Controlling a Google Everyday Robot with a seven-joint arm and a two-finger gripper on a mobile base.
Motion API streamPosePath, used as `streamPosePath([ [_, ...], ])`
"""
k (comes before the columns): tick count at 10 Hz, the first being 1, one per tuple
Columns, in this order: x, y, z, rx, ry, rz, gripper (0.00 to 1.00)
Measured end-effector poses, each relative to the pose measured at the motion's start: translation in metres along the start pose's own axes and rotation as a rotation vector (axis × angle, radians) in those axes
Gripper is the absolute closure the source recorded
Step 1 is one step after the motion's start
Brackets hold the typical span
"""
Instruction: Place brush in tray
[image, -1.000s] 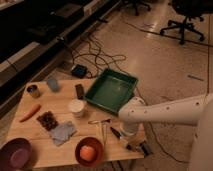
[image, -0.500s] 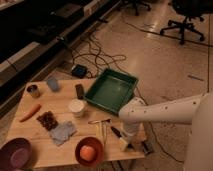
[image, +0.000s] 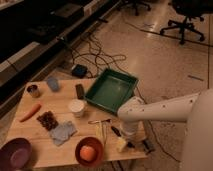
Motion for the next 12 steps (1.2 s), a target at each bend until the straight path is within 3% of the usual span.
streamPosePath([
  [6, -0.005, 0.007, -0.006, -0.006, -0.012, -0.021, 0.94],
  [7, -0.006, 0.009, -0.008, -0.006, -0.017, -0.026, 0.99],
  [10, -0.008, 0.012, -0.009, -0.027, -0.030, -0.033, 1.00],
  [12, -0.008, 0.011, -0.013, -0.098, -0.088, -0.020, 1.00],
])
